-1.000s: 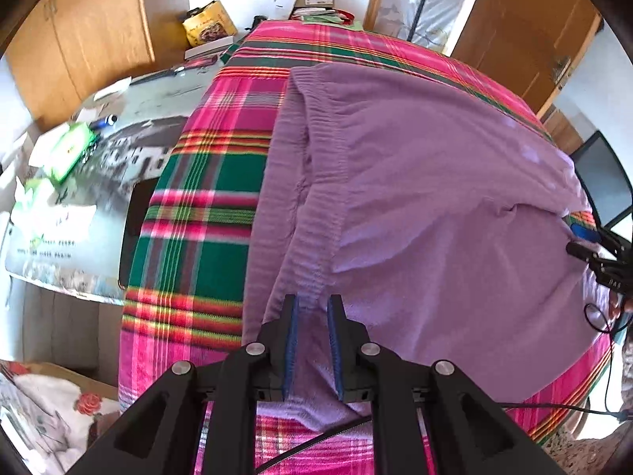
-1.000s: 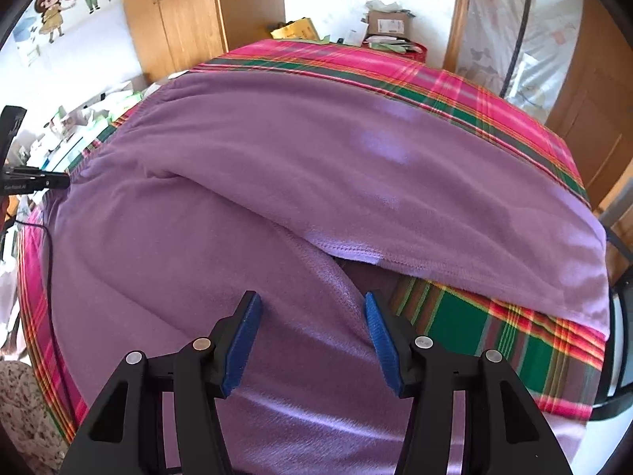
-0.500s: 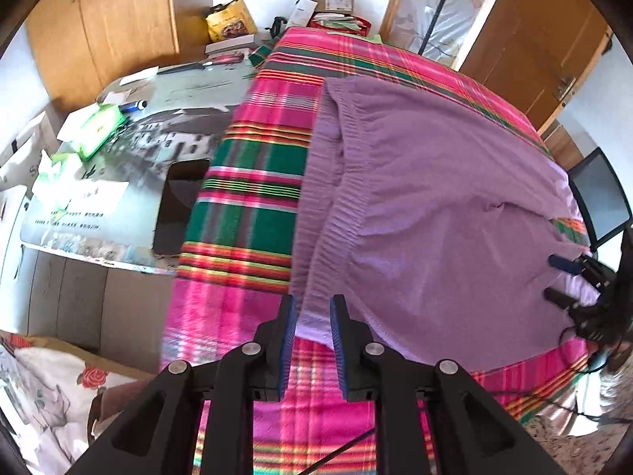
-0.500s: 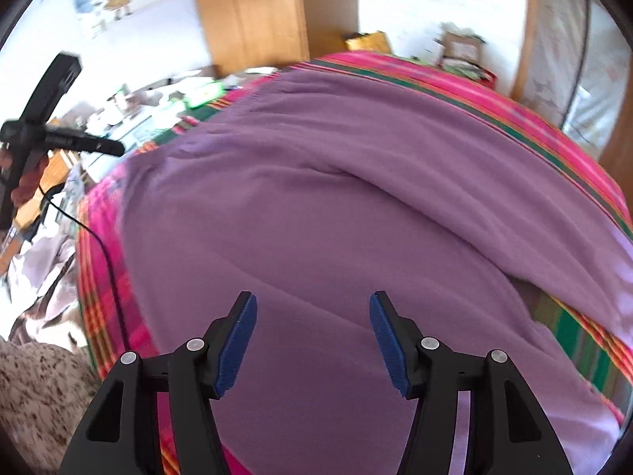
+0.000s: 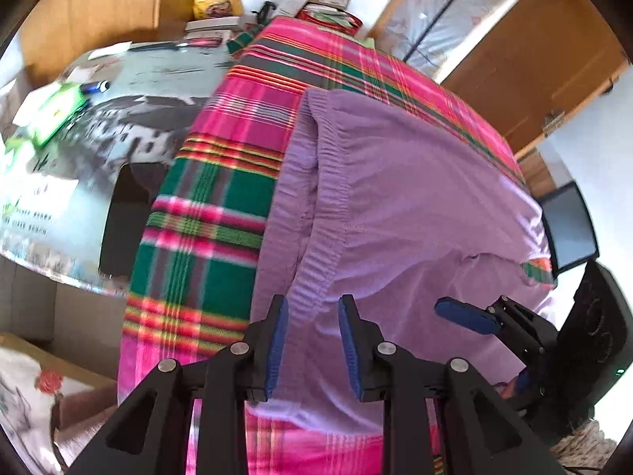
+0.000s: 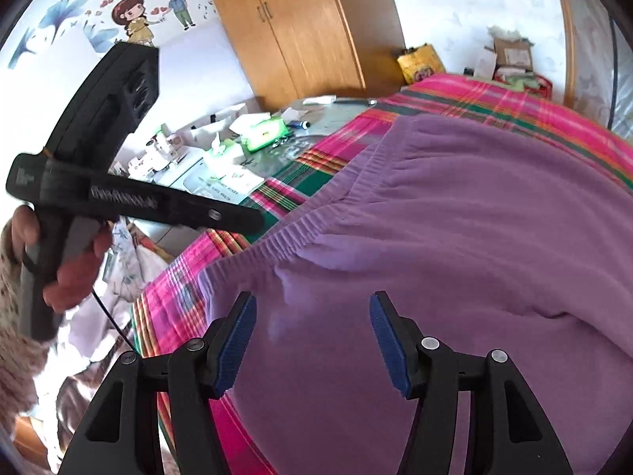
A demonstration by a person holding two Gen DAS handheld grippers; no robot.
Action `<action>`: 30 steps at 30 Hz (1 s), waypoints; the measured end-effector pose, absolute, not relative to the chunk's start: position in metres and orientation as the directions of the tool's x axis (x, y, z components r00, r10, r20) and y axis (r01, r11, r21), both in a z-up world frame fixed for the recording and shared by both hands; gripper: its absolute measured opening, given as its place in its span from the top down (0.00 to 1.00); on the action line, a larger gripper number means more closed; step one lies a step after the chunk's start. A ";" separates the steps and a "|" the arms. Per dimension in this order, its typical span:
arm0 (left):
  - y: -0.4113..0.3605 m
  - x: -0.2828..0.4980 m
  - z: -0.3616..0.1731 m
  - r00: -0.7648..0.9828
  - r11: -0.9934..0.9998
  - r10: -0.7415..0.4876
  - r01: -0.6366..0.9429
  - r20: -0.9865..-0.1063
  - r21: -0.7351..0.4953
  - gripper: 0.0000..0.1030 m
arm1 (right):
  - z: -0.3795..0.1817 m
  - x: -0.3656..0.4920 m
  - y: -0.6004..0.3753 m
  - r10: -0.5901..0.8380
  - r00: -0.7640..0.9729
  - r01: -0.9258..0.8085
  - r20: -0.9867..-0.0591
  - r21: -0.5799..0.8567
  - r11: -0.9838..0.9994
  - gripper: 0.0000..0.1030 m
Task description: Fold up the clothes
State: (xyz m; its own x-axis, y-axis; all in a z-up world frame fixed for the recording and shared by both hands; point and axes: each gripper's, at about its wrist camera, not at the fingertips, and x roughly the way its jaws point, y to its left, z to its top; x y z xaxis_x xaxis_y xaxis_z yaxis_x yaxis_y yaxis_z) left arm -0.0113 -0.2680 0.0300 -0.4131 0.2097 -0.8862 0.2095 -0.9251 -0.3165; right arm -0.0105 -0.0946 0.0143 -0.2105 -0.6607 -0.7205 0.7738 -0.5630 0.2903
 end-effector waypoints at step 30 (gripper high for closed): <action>-0.256 -0.016 0.010 -0.431 -0.971 0.167 0.083 -0.887 -0.223 0.78 | -0.006 -0.014 -0.066 -0.657 -0.201 0.671 -0.726 0.387 -0.633 0.35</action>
State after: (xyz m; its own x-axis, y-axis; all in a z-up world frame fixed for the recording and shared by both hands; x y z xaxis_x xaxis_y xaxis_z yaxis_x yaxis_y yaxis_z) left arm -0.0157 -0.2555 0.0095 -0.4313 0.1666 -0.8867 0.0832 -0.9713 -0.2230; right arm -0.0142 -0.0660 -0.0056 -0.2011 -0.6571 -0.7265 0.6708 -0.6328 0.3867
